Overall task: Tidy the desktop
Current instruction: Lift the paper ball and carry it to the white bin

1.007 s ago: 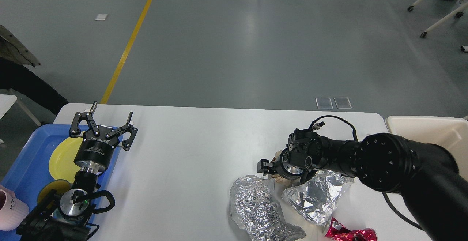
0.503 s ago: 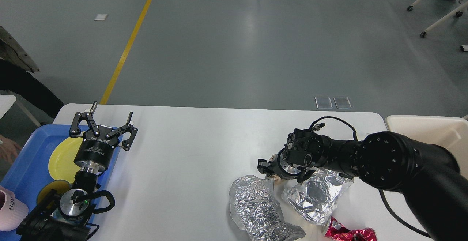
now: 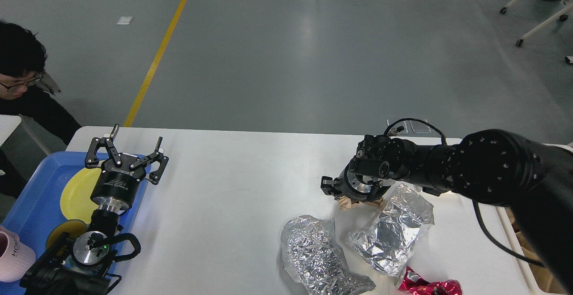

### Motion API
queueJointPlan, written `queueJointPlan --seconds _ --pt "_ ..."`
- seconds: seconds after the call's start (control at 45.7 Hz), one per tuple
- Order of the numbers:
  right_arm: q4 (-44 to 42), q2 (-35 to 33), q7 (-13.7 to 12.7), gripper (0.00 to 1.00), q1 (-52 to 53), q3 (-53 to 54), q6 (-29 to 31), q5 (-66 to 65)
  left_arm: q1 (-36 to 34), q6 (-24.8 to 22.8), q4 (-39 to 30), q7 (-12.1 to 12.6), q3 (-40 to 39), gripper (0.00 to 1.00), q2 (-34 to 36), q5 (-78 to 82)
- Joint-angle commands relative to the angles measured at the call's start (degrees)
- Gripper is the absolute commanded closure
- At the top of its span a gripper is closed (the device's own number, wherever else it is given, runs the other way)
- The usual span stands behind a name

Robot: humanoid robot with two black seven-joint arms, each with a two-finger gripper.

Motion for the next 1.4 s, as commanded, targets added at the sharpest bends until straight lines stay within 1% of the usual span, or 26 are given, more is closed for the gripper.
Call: queueJointPlan --seconds 0.0,0.109,0.285,0.394,0.482,0.525,0.569,0.613,0.657,0.7,0.744,0.766,0.963,1.095,1.16,1.248,1.313,1.379 --pt "10.6 -5.8 -2.2 1.00 12.7 -0.1 5.3 0.0 0.0 -0.1 0.0 0.0 0.0 0.03 0.0 0.0" --pt "16.0 -10.3 -2.1 1.00 21.8 -0.5 13.1 0.0 0.0 -0.1 0.0 0.0 0.0 0.03 0.0 0.0" --pt "21.5 -14.5 -1.8 1.00 35.7 -5.3 24.8 1.0 0.0 0.0 0.0 0.0 0.0 0.03 0.0 0.0" --pt "26.6 -16.3 -1.3 1.00 44.3 -11.8 28.8 4.5 0.0 -0.1 0.0 0.0 0.0 0.03 0.0 0.0" --pt "32.3 -17.9 0.1 1.00 50.3 -16.2 29.1 5.0 0.0 0.0 0.0 0.0 0.0 0.03 0.0 0.0" --pt "34.9 -18.1 2.1 1.00 52.8 -18.5 29.1 5.1 0.0 0.0 0.0 0.0 0.0 0.03 0.0 0.0" --pt "37.1 -18.2 5.5 1.00 54.8 -21.6 29.0 5.1 0.0 0.0 0.0 0.0 0.1 0.03 0.0 0.0" --pt "38.9 -17.9 10.2 1.00 56.4 -24.9 28.9 5.2 0.0 0.0 0.0 0.0 0.1 0.03 0.0 0.0" --pt "40.3 -17.4 15.8 1.00 57.9 -28.5 28.9 5.2 0.0 -0.1 0.0 0.0 0.0 0.03 0.0 0.0" --pt "41.3 -16.6 20.5 1.00 58.9 -31.6 28.9 5.2 0.0 -0.1 0.0 0.0 0.1 0.03 0.0 0.0" --pt "41.8 -15.4 23.6 1.00 59.4 -34.3 28.9 5.2 0.0 0.0 0.0 0.0 0.1 0.03 0.0 0.0" --pt "41.9 -15.2 24.0 1.00 59.5 -35.2 28.9 5.2 0.0 0.0 0.0 0.0 0.1 0.03 0.0 0.0" --pt "42.9 -15.5 23.8 1.00 60.1 -37.5 28.9 6.7 0.0 0.0 0.0 0.0 0.1 0.03 0.0 0.0" --pt "42.9 -17.6 22.6 1.00 60.1 -38.5 28.0 6.8 0.0 0.0 0.0 -0.1 0.1 0.03 0.0 0.0" --pt "42.4 -20.0 21.0 1.00 60.1 -39.3 27.7 6.8 0.0 0.0 0.0 -0.1 0.1 0.03 0.0 0.0" --pt "42.3 -23.5 17.3 1.00 59.9 -40.4 25.6 6.8 0.0 0.0 0.0 -0.1 0.1 0.03 0.0 0.0" --pt "42.2 -24.8 14.8 1.00 59.8 -41.8 23.8 6.8 0.0 0.0 0.0 -0.1 0.1 0.03 0.0 0.0" --pt "40.9 -25.8 14.3 1.00 59.5 -43.7 22.2 6.8 0.0 -0.1 0.0 -0.1 0.1 0.03 0.0 0.0"
